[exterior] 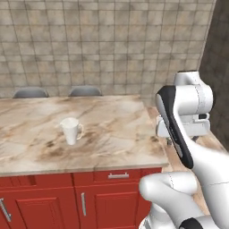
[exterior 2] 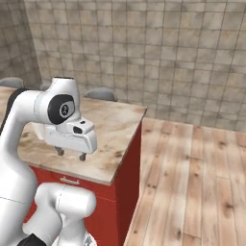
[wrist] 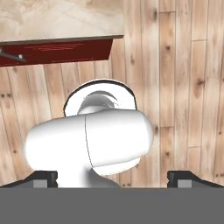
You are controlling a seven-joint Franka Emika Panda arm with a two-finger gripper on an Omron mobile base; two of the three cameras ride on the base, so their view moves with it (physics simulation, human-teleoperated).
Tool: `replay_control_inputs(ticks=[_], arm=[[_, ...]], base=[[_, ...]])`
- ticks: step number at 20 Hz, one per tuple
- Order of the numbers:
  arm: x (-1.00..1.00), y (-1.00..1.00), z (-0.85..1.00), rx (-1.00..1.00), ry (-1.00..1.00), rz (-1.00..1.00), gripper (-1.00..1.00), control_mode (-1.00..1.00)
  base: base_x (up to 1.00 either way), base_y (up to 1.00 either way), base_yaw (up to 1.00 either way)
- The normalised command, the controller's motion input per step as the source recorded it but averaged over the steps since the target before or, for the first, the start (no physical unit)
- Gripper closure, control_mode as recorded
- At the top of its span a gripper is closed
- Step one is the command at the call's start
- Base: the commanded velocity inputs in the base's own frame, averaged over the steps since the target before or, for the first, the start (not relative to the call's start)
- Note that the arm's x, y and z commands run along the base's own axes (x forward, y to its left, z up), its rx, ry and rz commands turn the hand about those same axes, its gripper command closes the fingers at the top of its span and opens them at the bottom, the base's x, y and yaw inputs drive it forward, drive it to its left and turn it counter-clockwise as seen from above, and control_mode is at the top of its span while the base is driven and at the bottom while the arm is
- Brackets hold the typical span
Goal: Pick the jug and bowl and place them in the sink. Then turn on the water.
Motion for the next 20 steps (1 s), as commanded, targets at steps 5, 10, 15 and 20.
replay_control_inputs(ticks=[5,10,15,20], arm=[[0.0,0.0,0.0,0.0,0.0,0.0,-1.0,1.0],[0.0,0.0,0.0,0.0,0.0,0.0,-1.0,1.0],[0.0,0.0,0.0,0.0,0.0,0.0,-1.0,1.0],[0.0,0.0,0.0,0.0,0.0,0.0,-1.0,1.0]], base=[[0.45,0.57,-0.06],[0.35,0.43,-0.09],[0.26,0.35,-0.08],[0.24,0.4,-0.08]])
